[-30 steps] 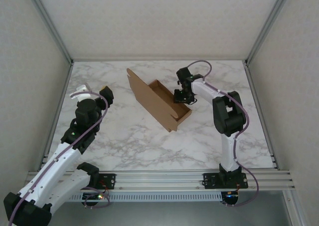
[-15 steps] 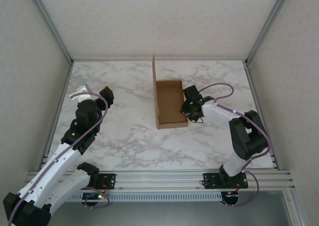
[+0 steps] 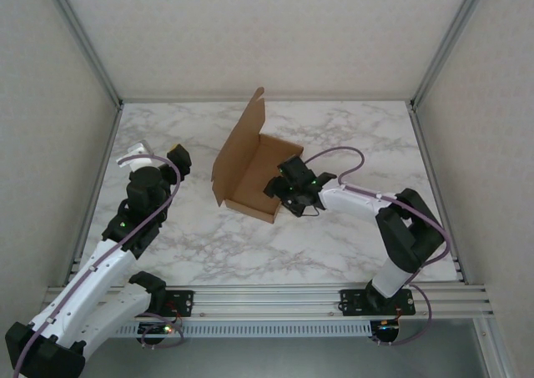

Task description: Fold the paper box

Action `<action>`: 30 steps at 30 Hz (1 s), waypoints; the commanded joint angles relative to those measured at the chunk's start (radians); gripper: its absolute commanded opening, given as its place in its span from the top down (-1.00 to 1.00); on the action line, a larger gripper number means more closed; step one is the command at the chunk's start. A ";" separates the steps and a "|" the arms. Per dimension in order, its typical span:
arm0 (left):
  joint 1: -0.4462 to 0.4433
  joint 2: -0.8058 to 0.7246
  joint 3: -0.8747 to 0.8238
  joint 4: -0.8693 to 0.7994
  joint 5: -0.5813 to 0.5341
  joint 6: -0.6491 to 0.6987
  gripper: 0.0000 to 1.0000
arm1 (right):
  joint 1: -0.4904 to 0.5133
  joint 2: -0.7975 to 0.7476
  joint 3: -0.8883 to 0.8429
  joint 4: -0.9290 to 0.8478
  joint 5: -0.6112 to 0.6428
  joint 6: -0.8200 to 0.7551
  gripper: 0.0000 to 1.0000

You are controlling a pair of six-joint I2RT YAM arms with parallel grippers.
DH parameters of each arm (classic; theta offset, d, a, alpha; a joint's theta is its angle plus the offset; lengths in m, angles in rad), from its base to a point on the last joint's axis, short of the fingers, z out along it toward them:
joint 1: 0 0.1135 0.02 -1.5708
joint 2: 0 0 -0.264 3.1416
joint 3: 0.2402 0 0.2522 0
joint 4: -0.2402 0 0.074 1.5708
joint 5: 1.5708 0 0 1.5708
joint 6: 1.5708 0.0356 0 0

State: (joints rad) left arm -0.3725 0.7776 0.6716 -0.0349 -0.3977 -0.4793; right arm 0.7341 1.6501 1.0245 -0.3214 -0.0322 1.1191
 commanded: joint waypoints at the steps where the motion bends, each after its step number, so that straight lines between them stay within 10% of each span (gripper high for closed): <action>1: -0.009 -0.017 -0.006 0.012 -0.013 -0.007 -0.82 | -0.038 -0.070 0.087 -0.177 0.203 -0.301 -0.63; 10: -0.011 -0.020 -0.013 0.026 -0.004 0.005 -0.82 | -0.132 0.090 0.340 -0.096 0.134 -1.043 -0.63; 17: -0.019 -0.026 -0.021 0.038 0.031 0.013 -0.82 | -0.252 0.265 0.464 -0.020 -0.110 -1.289 -0.56; 30: -0.032 -0.011 -0.024 0.045 0.030 0.019 -0.82 | -0.276 0.582 0.847 -0.196 -0.006 -1.385 -0.53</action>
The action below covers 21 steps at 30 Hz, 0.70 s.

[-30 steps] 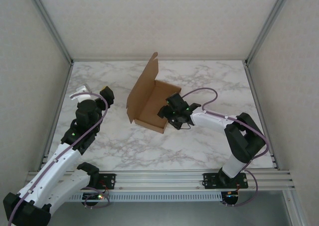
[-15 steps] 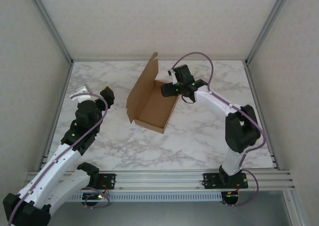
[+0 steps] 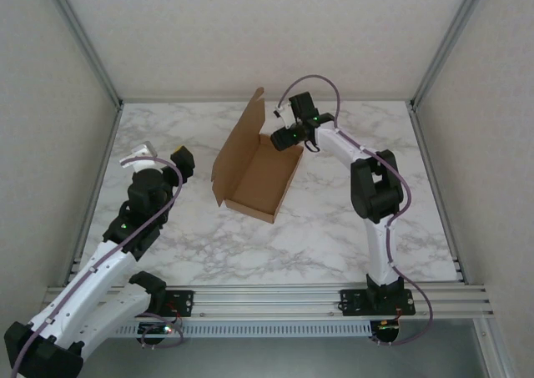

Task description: Fold the paper box

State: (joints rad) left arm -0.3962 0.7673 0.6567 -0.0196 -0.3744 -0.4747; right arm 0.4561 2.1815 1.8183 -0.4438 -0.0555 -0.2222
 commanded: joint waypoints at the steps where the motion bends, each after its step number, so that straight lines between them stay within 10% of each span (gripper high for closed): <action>1: -0.009 0.000 -0.008 0.029 0.005 0.015 -0.82 | 0.004 0.070 0.075 -0.095 0.006 -0.051 -0.49; 12: -0.011 -0.017 -0.009 0.026 0.003 0.015 -0.83 | 0.020 0.120 0.113 -0.170 -0.021 -0.014 0.32; 21: -0.028 -0.040 -0.009 0.026 -0.003 0.019 -0.83 | 0.038 -0.071 -0.211 -0.085 0.059 0.099 0.62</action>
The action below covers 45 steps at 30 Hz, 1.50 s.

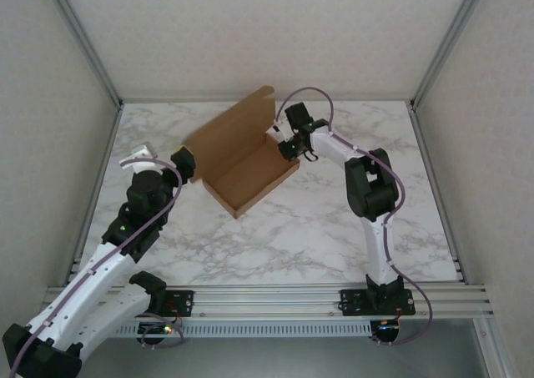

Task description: Fold the paper box

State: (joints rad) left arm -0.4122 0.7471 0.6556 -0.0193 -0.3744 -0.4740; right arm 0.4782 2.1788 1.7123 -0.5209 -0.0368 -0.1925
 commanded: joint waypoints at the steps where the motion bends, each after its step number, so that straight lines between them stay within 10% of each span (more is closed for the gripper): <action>1: -0.014 -0.022 -0.008 0.025 -0.006 0.018 -0.83 | 0.022 -0.092 -0.145 -0.002 0.051 0.083 0.65; 6: -0.029 -0.024 -0.008 0.025 -0.017 0.020 -0.84 | 0.069 -0.260 -0.374 0.039 0.064 0.171 0.66; 15: -0.040 -0.031 -0.005 0.030 -0.024 0.024 -0.84 | 0.060 -0.335 -0.293 -0.040 0.074 0.264 0.00; 45: -0.048 -0.045 -0.011 0.028 -0.049 0.036 -0.87 | 0.121 -0.114 -0.255 -0.056 0.205 0.232 0.55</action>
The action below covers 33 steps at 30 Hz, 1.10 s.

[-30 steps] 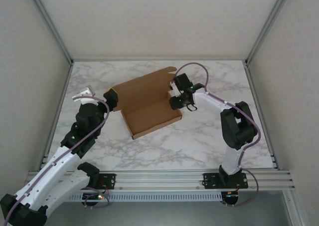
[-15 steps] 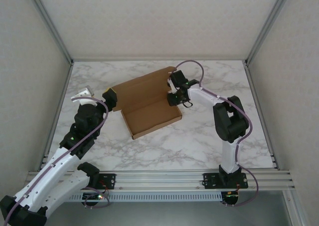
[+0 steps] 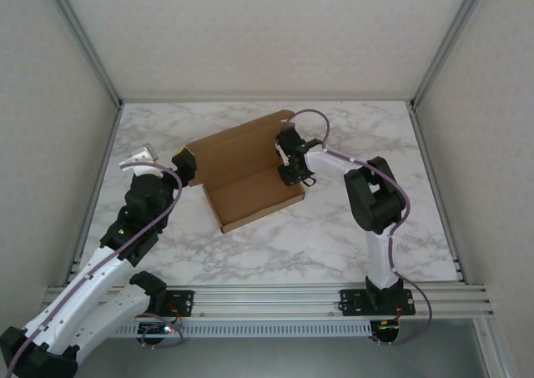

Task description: Fold the paper box

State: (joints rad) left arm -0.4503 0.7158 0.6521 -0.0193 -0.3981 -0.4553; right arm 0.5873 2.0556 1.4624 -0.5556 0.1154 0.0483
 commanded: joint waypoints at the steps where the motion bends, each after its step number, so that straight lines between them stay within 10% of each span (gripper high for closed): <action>1: -0.010 -0.014 -0.008 0.027 -0.026 0.017 -0.87 | 0.012 0.007 -0.009 -0.018 0.060 -0.007 0.61; 17: -0.013 -0.017 -0.008 0.025 -0.025 0.015 -0.88 | 0.081 0.052 0.035 -0.168 0.470 -0.017 0.73; 33: -0.011 0.059 0.005 0.030 0.015 -0.030 -0.98 | 0.044 -0.348 -0.290 0.198 0.012 0.099 -0.14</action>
State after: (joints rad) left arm -0.4530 0.7582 0.6521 0.0002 -0.3893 -0.4679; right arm 0.6502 1.8393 1.2373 -0.4873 0.2707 0.1226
